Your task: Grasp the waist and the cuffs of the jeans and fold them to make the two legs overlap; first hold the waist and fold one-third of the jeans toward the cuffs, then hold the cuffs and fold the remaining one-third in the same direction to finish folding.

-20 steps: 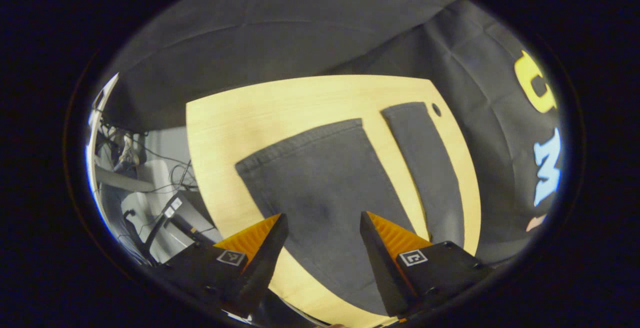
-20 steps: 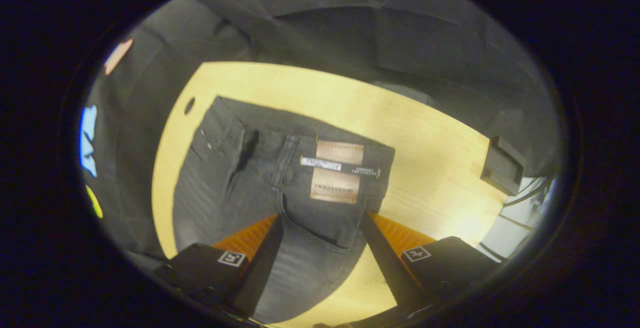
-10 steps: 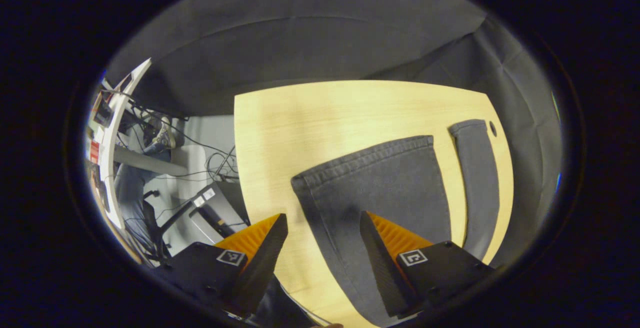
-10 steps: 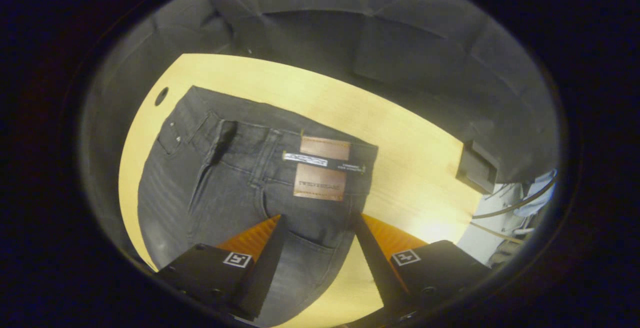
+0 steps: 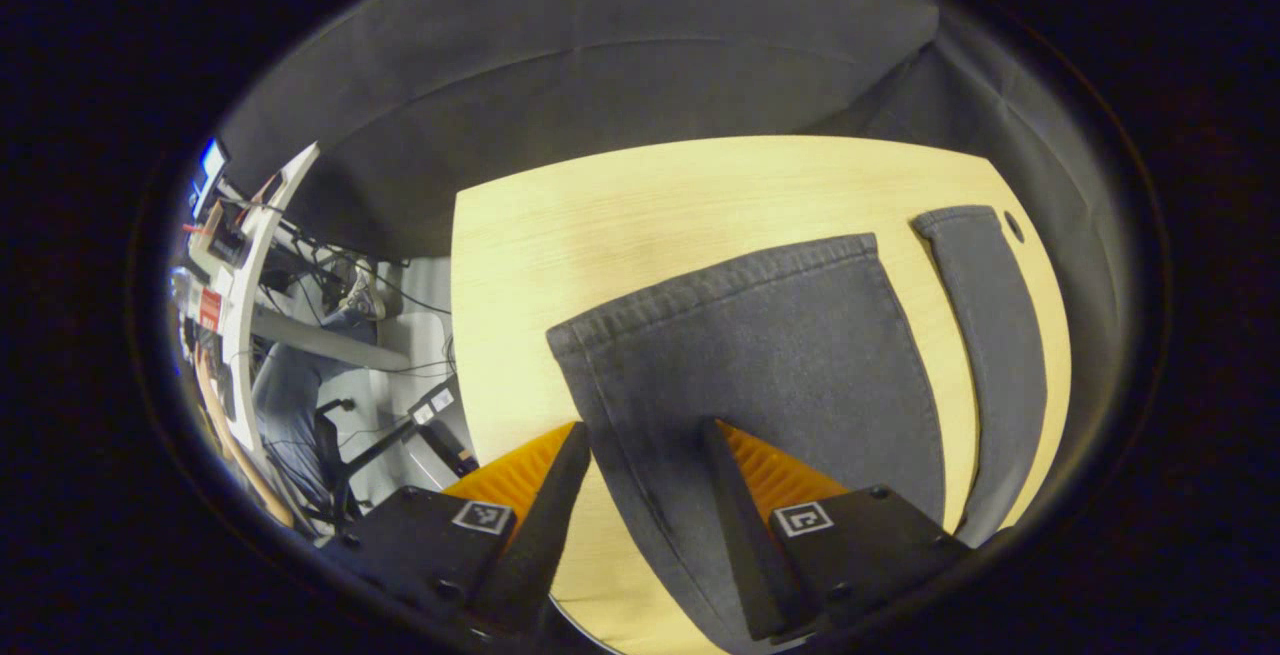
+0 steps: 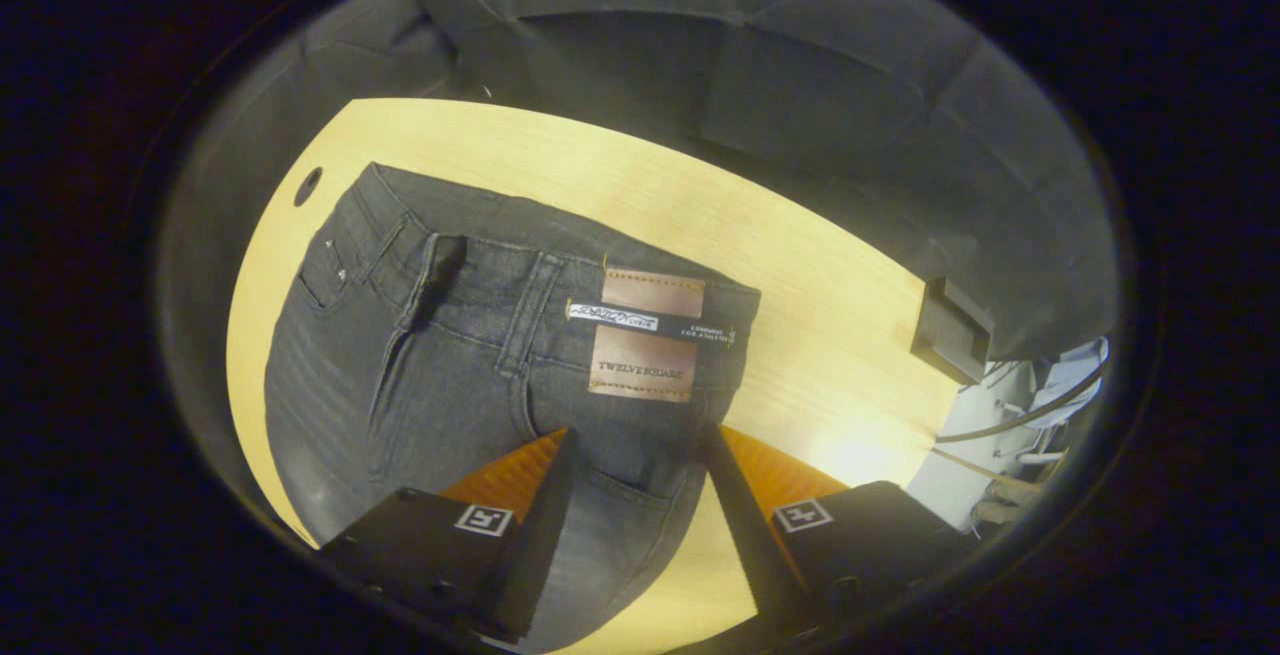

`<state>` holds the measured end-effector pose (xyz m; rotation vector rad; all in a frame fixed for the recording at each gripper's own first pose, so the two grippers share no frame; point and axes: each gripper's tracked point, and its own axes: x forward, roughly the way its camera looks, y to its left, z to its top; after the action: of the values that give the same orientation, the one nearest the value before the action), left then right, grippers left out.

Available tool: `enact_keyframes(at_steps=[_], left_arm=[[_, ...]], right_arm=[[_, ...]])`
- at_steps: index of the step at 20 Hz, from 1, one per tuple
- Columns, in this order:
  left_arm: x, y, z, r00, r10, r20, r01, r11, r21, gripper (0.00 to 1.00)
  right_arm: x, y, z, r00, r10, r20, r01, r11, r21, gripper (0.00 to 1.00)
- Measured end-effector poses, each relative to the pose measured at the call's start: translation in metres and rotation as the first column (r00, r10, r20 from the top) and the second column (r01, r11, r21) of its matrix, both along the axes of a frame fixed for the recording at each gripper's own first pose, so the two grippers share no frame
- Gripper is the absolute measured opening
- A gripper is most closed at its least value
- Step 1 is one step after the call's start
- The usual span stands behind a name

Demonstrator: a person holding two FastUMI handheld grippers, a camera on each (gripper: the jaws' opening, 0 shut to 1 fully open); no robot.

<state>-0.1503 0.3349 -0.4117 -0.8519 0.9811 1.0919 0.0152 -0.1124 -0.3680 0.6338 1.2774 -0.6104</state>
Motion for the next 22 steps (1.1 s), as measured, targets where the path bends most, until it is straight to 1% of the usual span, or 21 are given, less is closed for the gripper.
enact_keyframes(at_steps=[1,2,3,4,5,6,7,8,9,10,12,15,18,19,20,21,22], left_arm=[[0.006,-0.001,0.003,1.0,-0.024,0.016,0.024,1.0,-0.001,0.74],[0.018,-0.003,0.001,0.998,-0.039,0.056,0.039,0.999,-0.004,0.52],[0.025,-0.004,0.002,0.998,-0.02,0.06,0.021,1.0,-0.005,0.3],[0.022,-0.002,0.003,0.998,-0.017,0.053,0.017,1.0,0.0,0.09],[0.019,-0.002,0.002,0.999,-0.031,0.037,0.031,1.0,-0.001,0.09],[0.021,-0.002,0.002,0.998,-0.047,0.033,0.047,0.999,0.0,0.09],[0.025,-0.004,0.003,0.998,-0.053,0.043,0.054,0.998,-0.014,0.09],[0.032,-0.003,0.007,0.997,-0.045,0.067,0.047,0.998,-0.033,0.09],[0.044,-0.002,0.015,0.993,-0.023,0.116,0.03,0.998,-0.054,0.09],[0.055,0.0,0.026,0.987,-0.001,0.159,0.013,0.997,-0.073,0.09],[0.079,0.009,0.053,0.974,-0.003,0.225,0.023,0.996,-0.083,0.09],[0.149,0.017,0.102,0.94,-0.06,0.337,0.089,0.993,-0.072,0.08],[0.219,0.024,0.135,0.908,-0.113,0.404,0.148,0.987,-0.058,0.08],[0.241,0.029,0.147,0.895,-0.109,0.432,0.152,0.986,-0.064,0.08],[0.267,0.032,0.156,0.879,-0.086,0.468,0.139,0.987,-0.081,0.11],[0.292,0.039,0.163,0.866,-0.051,0.498,0.118,0.988,-0.104,0.08],[0.313,0.047,0.17,0.859,-0.028,0.512,0.098,0.989,-0.11,0.08]], right_arm=[[0.002,0.001,0.001,1.0,-0.009,0.019,0.009,1.0,-0.001,0.55],[0.005,0.002,-0.002,0.999,0.007,0.04,-0.007,1.0,0.003,0.31],[0.006,0.003,0.0,0.997,0.029,0.067,-0.03,0.999,0.02,0.29],[0.007,0.005,0.001,0.995,0.033,0.098,-0.038,0.998,0.049,0.22],[0.009,0.007,0.001,0.992,0.019,0.126,-0.03,0.996,0.084,0.17],[0.007,0.008,0.002,0.99,-0.003,0.142,-0.016,0.991,0.131,0.09],[0.007,0.007,0.009,0.986,-0.046,0.161,0.016,0.983,0.183,0.06],[0.009,0.007,0.016,0.978,-0.096,0.187,0.051,0.971,0.235,0.06],[0.012,0.006,0.028,0.967,-0.132,0.217,0.067,0.957,0.282,0.06],[0.014,0.006,0.043,0.958,-0.15,0.245,0.066,0.945,0.321,0.06],[0.028,0.016,0.076,0.941,-0.157,0.299,0.036,0.927,0.374,0.05],[0.063,0.032,0.113,0.915,-0.162,0.369,-0.006,0.91,0.415,0.05],[0.106,0.045,0.139,0.885,-0.216,0.413,-0.002,0.885,0.466,0.05],[0.121,0.048,0.145,0.875,-0.244,0.419,0.01,0.874,0.486,0.05],[0.138,0.052,0.15,0.857,-0.28,0.432,0.022,0.858,0.513,0.05],[0.155,0.056,0.154,0.84,-0.316,0.441,0.033,0.842,0.539,0.05],[0.171,0.061,0.152,0.826,-0.34,0.449,0.042,0.832,0.553,0.05]])
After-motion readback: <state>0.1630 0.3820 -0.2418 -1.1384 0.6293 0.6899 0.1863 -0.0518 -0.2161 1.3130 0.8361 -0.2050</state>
